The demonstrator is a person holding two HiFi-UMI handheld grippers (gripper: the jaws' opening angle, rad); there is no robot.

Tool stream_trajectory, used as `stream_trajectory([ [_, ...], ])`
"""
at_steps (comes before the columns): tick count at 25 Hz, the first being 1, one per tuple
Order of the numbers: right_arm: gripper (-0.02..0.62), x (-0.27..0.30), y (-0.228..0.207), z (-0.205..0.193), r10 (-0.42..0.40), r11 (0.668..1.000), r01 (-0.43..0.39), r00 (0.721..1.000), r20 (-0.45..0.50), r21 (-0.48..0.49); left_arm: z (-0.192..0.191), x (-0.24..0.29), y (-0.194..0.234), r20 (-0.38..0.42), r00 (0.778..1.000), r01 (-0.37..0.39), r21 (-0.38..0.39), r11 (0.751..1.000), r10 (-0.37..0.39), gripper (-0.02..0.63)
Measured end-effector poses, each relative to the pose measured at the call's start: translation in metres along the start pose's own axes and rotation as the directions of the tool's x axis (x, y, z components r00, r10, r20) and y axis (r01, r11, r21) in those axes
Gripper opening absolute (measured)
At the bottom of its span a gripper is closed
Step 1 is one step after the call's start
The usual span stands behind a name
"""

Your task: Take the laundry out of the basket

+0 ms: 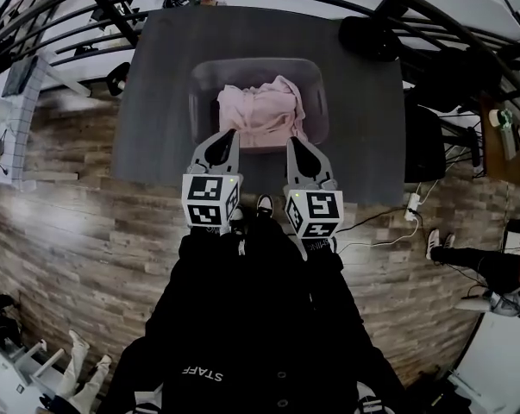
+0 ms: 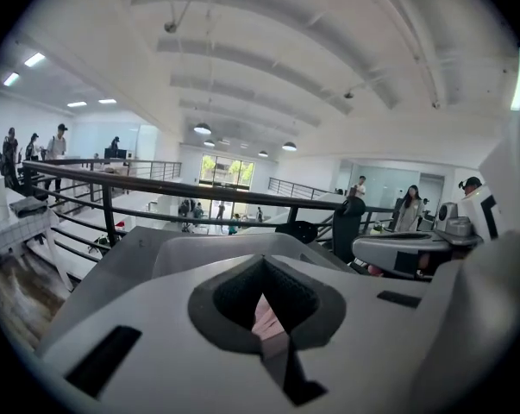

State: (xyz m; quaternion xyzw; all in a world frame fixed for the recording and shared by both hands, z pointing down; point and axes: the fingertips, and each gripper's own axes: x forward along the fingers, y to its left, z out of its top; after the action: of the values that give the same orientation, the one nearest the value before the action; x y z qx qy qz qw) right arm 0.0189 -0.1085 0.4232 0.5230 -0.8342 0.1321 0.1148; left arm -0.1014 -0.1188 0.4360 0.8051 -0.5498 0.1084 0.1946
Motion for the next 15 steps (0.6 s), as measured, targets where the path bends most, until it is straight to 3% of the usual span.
stream_trajectory([
  [8, 0.015, 0.045, -0.037, -0.007, 0.015, 1.000, -0.012, 0.993, -0.115, 0.028, 0.008, 0.056, 0.019, -0.104, 0.995, -0.003, 0.011, 1.000, 0.004, -0.002],
  [15, 0.015, 0.086, -0.053, -0.020, 0.044, 0.999, -0.037, 0.977, -0.207, 0.039, -0.001, 0.104, 0.023, -0.219, 0.974, 0.064, 0.037, 0.997, -0.054, -0.002],
])
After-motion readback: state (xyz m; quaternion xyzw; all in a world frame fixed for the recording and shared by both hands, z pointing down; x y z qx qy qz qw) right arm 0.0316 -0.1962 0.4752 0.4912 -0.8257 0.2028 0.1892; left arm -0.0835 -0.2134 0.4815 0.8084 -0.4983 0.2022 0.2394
